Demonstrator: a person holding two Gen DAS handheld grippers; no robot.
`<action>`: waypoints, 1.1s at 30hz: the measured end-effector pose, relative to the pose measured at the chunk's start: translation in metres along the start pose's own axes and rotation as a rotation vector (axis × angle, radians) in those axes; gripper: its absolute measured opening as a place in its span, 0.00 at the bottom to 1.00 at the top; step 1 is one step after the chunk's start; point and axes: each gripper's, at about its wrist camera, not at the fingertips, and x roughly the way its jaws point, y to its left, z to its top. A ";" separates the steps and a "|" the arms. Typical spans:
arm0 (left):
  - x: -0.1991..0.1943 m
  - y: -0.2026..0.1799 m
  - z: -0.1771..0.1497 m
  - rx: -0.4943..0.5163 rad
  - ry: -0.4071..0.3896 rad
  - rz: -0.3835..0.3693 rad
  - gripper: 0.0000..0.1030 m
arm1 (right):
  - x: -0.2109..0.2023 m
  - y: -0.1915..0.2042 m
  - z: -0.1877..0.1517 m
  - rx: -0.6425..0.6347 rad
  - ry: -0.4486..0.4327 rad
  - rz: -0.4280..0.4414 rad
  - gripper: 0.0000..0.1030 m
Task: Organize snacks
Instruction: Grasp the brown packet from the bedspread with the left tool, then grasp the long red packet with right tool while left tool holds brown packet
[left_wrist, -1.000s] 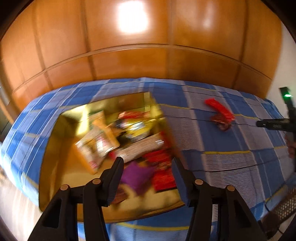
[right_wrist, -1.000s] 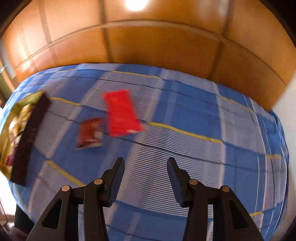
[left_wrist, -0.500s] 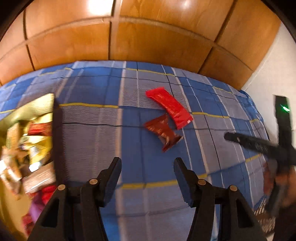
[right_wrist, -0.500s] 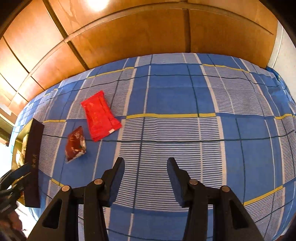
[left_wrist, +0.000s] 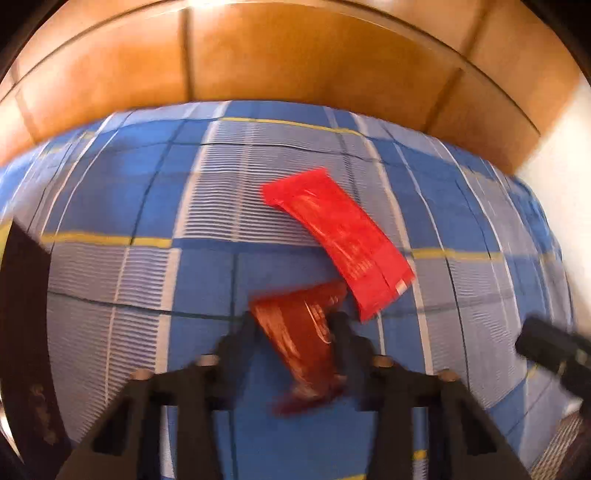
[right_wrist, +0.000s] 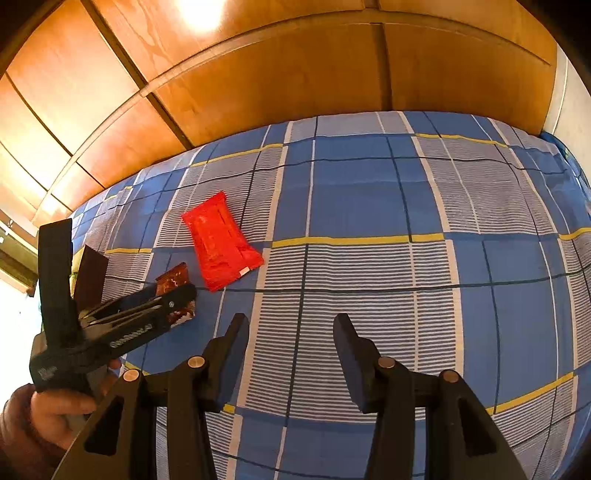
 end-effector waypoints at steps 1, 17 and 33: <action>-0.002 -0.001 -0.004 0.012 -0.005 -0.002 0.23 | 0.000 0.001 0.000 -0.003 0.001 -0.001 0.47; -0.063 0.018 -0.129 0.201 -0.086 -0.029 0.26 | 0.032 0.028 -0.021 -0.165 0.123 0.005 0.47; -0.065 0.029 -0.140 0.162 -0.144 -0.098 0.26 | 0.096 0.106 0.054 -0.373 0.081 -0.086 0.62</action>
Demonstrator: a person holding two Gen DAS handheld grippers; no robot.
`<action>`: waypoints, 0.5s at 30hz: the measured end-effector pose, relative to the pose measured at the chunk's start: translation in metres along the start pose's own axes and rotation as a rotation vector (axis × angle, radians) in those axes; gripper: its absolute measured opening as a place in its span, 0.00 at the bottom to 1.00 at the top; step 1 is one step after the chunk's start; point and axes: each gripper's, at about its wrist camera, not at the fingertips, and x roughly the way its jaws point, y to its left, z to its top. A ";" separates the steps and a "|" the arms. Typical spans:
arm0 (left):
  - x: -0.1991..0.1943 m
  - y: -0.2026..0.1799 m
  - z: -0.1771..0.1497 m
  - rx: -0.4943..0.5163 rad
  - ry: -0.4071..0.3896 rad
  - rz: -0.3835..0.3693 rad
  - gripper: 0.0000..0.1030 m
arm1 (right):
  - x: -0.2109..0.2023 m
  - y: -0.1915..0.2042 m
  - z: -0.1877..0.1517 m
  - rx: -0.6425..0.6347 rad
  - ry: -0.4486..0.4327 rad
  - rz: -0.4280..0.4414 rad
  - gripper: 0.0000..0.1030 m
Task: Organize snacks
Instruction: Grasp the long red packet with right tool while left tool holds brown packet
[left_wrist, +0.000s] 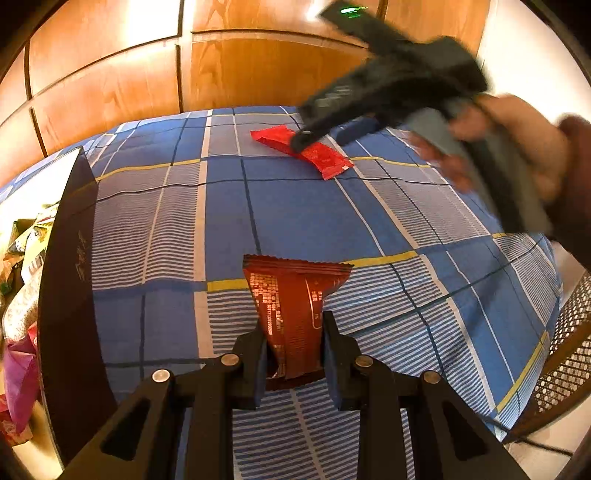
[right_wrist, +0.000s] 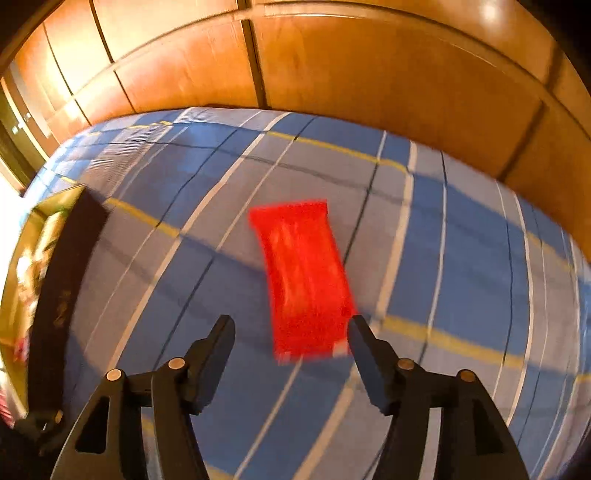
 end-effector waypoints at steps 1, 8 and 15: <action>0.000 0.000 0.000 0.000 -0.001 -0.001 0.26 | 0.007 -0.001 0.007 0.001 0.011 -0.010 0.62; -0.001 -0.001 -0.001 -0.002 -0.005 -0.005 0.26 | 0.029 -0.001 0.018 -0.025 0.056 -0.010 0.40; -0.001 -0.001 -0.001 -0.012 -0.014 -0.004 0.26 | -0.001 0.019 -0.040 -0.119 0.148 0.054 0.39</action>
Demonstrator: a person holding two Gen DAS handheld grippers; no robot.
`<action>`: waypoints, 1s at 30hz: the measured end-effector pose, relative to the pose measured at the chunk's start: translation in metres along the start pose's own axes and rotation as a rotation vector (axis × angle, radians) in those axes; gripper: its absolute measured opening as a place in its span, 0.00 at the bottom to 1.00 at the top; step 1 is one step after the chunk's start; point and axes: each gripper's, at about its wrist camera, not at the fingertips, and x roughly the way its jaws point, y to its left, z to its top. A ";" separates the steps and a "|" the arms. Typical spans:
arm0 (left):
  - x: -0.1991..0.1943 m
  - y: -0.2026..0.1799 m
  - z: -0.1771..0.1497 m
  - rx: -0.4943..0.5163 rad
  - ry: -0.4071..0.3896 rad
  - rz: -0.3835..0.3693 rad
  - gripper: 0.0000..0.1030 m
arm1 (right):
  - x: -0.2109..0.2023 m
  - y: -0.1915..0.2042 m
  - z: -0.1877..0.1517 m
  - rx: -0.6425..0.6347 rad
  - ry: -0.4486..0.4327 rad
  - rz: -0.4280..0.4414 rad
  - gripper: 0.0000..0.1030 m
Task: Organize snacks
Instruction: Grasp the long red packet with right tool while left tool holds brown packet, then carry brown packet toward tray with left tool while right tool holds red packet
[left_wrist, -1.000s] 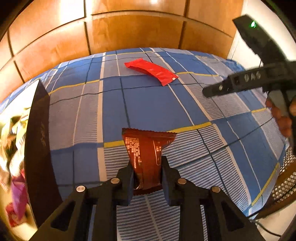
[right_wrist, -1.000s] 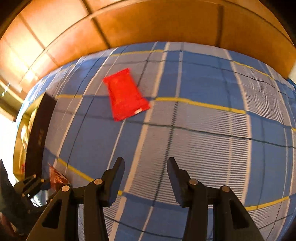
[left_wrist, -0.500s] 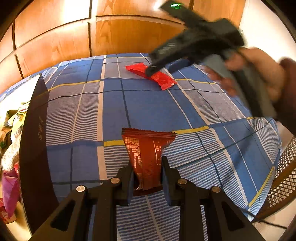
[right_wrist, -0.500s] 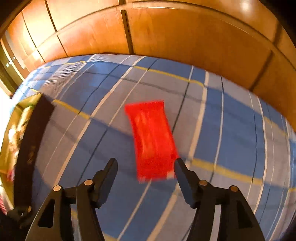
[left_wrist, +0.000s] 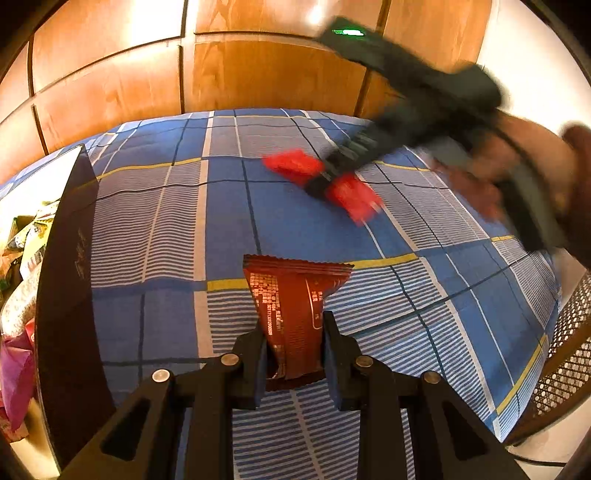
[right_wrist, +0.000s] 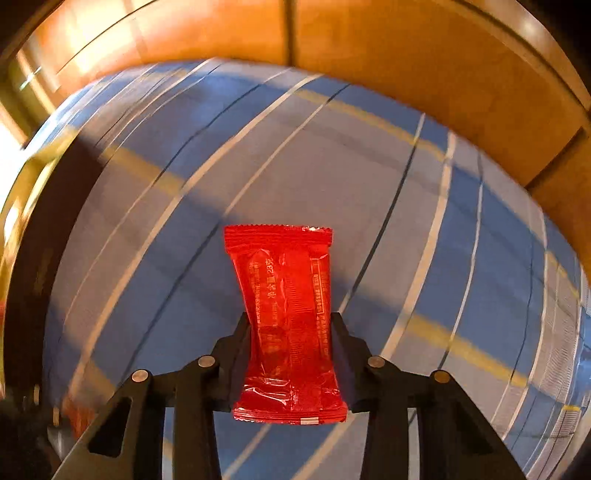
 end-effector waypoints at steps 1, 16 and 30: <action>0.000 0.000 0.000 -0.002 0.000 0.000 0.26 | -0.004 0.003 -0.012 0.000 0.015 0.022 0.39; -0.001 -0.008 0.005 0.005 0.036 0.059 0.23 | -0.027 0.032 -0.100 -0.120 -0.148 -0.007 0.41; -0.012 -0.015 -0.003 0.015 0.057 0.123 0.23 | -0.021 0.034 -0.089 -0.149 -0.161 -0.029 0.42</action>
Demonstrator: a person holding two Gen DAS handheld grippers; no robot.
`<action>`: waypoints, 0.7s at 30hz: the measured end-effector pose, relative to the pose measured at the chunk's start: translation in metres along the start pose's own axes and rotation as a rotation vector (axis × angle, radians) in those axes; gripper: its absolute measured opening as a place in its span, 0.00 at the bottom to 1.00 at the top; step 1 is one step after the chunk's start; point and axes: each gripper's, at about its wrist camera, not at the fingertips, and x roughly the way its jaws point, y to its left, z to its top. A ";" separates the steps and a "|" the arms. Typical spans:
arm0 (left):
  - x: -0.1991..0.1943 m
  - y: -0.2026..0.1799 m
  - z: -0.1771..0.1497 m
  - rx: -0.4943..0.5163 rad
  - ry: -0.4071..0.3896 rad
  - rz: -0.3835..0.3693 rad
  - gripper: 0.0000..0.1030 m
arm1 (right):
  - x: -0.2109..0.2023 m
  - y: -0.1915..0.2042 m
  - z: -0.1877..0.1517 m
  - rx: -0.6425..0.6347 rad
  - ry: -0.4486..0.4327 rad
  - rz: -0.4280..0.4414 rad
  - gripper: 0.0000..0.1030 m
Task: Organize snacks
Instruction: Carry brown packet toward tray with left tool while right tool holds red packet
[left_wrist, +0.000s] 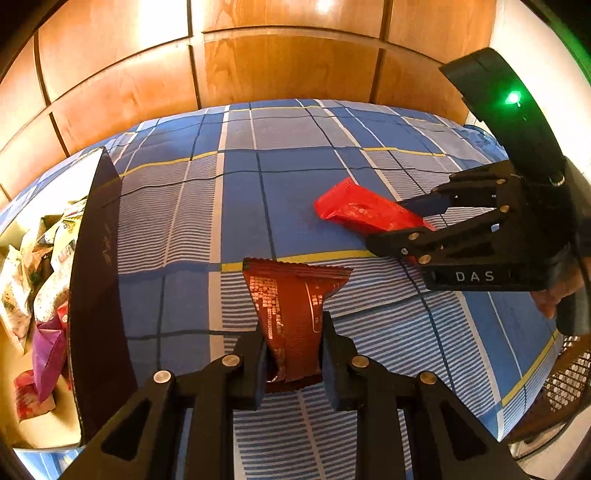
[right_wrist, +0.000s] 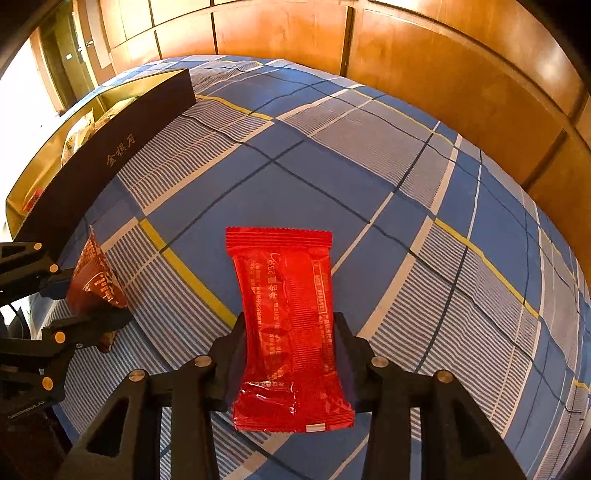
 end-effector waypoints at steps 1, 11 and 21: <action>-0.001 0.000 0.000 -0.002 0.002 0.002 0.23 | -0.001 0.000 -0.002 -0.006 -0.004 -0.003 0.42; -0.024 -0.004 0.004 0.010 -0.046 0.011 0.23 | -0.001 0.007 -0.003 -0.042 -0.041 -0.018 0.41; -0.048 0.003 0.012 -0.018 -0.097 0.028 0.23 | -0.002 0.008 -0.004 -0.052 -0.046 -0.028 0.41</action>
